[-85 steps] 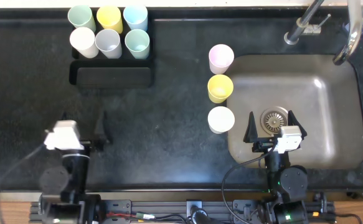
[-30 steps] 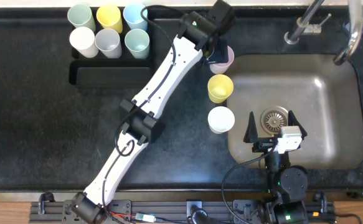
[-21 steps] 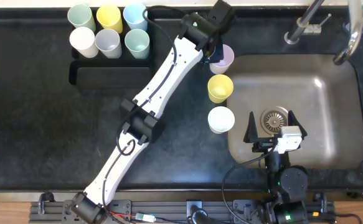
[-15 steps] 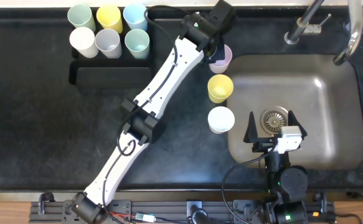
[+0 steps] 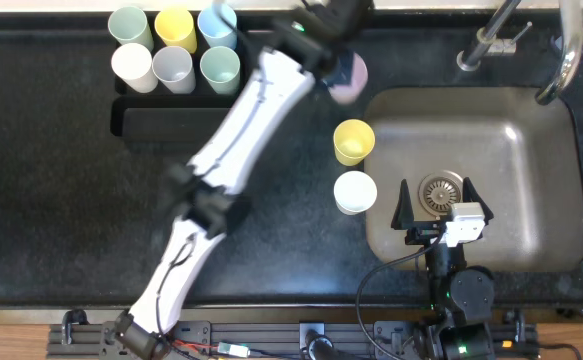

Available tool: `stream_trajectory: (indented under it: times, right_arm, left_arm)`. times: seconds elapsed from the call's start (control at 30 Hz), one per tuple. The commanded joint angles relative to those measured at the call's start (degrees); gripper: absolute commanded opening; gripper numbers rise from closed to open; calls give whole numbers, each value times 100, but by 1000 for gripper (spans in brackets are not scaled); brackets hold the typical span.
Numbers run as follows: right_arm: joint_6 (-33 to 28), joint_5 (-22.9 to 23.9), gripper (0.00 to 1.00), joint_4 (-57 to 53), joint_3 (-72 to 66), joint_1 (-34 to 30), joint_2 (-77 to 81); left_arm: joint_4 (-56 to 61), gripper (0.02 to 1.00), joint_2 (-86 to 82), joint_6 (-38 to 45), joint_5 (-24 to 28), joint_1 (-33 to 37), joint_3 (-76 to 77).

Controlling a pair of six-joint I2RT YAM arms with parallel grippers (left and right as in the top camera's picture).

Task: Store Cups

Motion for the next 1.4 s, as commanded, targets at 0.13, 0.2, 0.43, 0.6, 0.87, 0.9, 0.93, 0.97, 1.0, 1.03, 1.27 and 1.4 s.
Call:
stream_trajectory:
  times: [0.13, 0.2, 0.43, 0.6, 0.87, 0.9, 0.93, 0.97, 1.0, 1.03, 1.27, 1.4]
  right_arm:
    - [2, 22, 998, 42, -79, -39, -50]
    - [2, 22, 998, 39, -79, -39, -50]
    - [2, 24, 996, 39, -79, -39, -50]
    - [2, 22, 998, 39, -79, -39, -50]
    - [2, 24, 998, 39, -79, -39, -50]
    - [2, 22, 998, 39, -79, -39, -50]
    - [2, 22, 996, 39, -79, -39, -50]
    - [2, 22, 998, 39, -79, -39, -50]
    - [2, 22, 998, 39, -79, -39, -50]
    - [2, 22, 1000, 39, -79, -39, -50]
    - [2, 22, 998, 39, -79, -39, -50]
    - [2, 22, 998, 39, -79, -39, -50]
  left_arm:
    - [664, 34, -3357, 704, -297, 1646, -2463]
    - [802, 34, -3919, 879, -234, 2212, -3185]
    - [1217, 34, -4784, 2074, 568, 4113, -5021]
    - [1932, 34, -4673, 2638, 1158, 4809, -6076]
    - [2671, 34, -4310, 2914, 1333, 5062, -7077]
    - [2697, 34, -4236, 2929, 1333, 5062, -7077]
    - [2734, 36, -4164, 2929, 1333, 5062, -7077]
    - [2767, 34, -4083, 2929, 1333, 5062, -7077]
    - [2789, 36, -4017, 2929, 1331, 5062, -7077]
    - [2793, 36, -3963, 2929, 1331, 5062, -7077]
    - [2798, 36, -3650, 2933, 1331, 5062, -7077]
    - [2844, 36, -3541, 2931, 1331, 5062, -7077]
